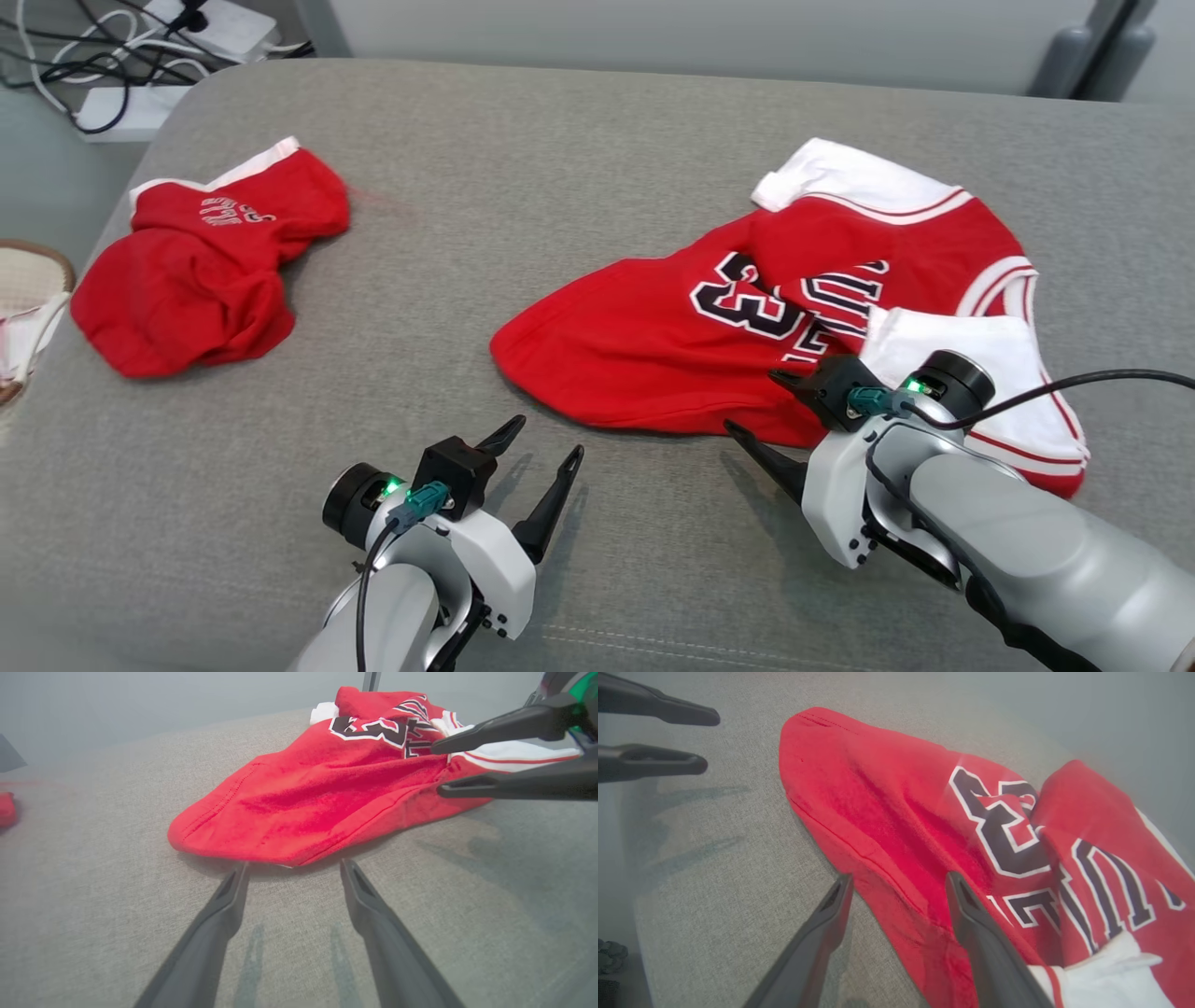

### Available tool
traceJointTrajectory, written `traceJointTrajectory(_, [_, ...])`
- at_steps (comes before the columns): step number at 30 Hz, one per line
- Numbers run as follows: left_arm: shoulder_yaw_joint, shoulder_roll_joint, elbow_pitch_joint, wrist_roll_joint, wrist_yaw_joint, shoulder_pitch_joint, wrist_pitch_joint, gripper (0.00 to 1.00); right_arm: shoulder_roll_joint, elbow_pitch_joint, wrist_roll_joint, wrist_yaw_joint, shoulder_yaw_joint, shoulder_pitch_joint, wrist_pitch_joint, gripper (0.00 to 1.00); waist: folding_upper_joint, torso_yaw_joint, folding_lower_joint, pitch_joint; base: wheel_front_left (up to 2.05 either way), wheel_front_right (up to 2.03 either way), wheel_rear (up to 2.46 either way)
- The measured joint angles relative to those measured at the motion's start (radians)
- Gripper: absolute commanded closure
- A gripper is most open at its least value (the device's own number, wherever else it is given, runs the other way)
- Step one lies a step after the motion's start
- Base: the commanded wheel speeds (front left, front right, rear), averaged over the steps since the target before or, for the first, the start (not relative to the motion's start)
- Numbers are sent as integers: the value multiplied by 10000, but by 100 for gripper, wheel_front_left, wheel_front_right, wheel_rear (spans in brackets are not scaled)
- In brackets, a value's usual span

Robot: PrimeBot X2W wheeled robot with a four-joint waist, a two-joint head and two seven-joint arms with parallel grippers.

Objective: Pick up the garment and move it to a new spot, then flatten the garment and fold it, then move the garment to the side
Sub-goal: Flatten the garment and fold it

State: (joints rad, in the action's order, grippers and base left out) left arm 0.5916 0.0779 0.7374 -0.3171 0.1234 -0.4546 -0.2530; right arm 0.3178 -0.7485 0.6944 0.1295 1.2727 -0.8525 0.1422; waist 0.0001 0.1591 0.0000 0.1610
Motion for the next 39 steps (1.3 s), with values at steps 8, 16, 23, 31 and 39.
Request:
traceJointTrajectory(8, [-52, -31, 0, -8, 0, 3, 0, 0, 125, -115, -240, 0, 77, -202, -928, 0, 0, 805, 0, 106, 0, 0, 0])
traceJointTrajectory(16, [-94, -46, -90, -33, 2, 3, 0, 0, 270, 15, -249, 0, 98, -199, -2424, 75, 0, 1003, 0, 220, 0, 0, 0])
traceJointTrajectory(23, [-198, -52, -136, -33, 2, 3, 0, 0, 399, -4, 23, 0, 50, -595, -1829, 100, -1, 675, 0, 188, 0, 0, 0])
traceJointTrajectory(31, [-205, -10, -119, -35, 2, 11, 0, 0, 449, 115, 479, 0, -414, -872, -280, 100, 0, 75, 0, -31, 0, 0, 0])
traceJointTrajectory(39, [125, -54, -67, -94, 2, -10, 0, 0, 479, -242, 546, 0, -767, -1087, 270, 100, 0, -678, 0, -135, 0, 0, 0])
